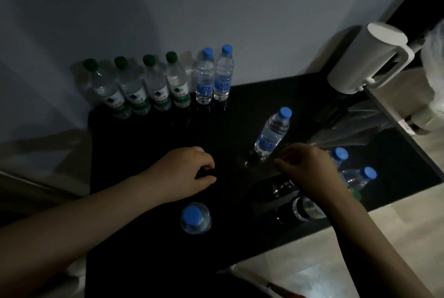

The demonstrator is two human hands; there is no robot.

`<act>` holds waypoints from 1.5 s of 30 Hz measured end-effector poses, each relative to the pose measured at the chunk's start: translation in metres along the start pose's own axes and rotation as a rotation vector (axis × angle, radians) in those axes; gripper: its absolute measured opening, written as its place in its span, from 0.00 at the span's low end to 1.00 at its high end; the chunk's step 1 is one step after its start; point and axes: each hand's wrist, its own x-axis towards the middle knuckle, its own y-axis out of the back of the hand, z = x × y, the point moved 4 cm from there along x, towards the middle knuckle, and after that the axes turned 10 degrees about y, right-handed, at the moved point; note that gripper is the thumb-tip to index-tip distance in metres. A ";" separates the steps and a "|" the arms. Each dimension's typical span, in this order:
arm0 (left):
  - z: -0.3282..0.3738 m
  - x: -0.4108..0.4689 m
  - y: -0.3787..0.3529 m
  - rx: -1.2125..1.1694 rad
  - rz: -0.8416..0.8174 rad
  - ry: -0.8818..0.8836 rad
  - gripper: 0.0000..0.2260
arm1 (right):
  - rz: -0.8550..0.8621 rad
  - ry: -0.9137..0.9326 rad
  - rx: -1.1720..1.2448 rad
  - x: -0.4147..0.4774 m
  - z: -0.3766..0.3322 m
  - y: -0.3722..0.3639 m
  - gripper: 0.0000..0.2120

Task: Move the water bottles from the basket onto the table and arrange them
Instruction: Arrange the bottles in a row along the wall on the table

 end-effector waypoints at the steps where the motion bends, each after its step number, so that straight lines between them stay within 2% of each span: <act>1: -0.001 -0.005 -0.003 0.002 -0.025 0.011 0.14 | -0.022 -0.001 0.004 -0.002 0.001 -0.004 0.10; 8: -0.003 -0.034 -0.022 0.081 -0.146 0.065 0.17 | -0.071 0.015 0.008 -0.006 0.006 -0.017 0.08; 13: -0.004 -0.040 -0.030 0.124 -0.197 0.117 0.12 | -0.051 0.034 0.027 -0.001 0.003 -0.017 0.05; 18: -0.004 -0.036 -0.032 0.056 -0.135 0.133 0.08 | -0.072 0.053 0.021 0.003 0.007 -0.019 0.05; 24: -0.011 -0.019 -0.018 0.015 -0.091 0.155 0.07 | -0.046 0.040 -0.046 0.022 0.017 -0.005 0.12; 28: -0.007 -0.002 0.004 -0.005 -0.071 0.127 0.08 | -0.002 0.031 -0.075 0.051 0.026 0.008 0.13; 32: 0.003 0.018 0.034 0.010 0.025 0.062 0.09 | 0.046 -0.021 -0.140 0.083 0.038 0.013 0.14; 39: 0.024 0.066 0.082 0.064 0.096 -0.019 0.09 | 0.037 -0.080 -0.144 0.117 0.052 0.009 0.25; 45: 0.040 0.110 0.103 0.114 0.142 -0.010 0.08 | 0.012 -0.025 -0.155 0.134 0.056 0.007 0.20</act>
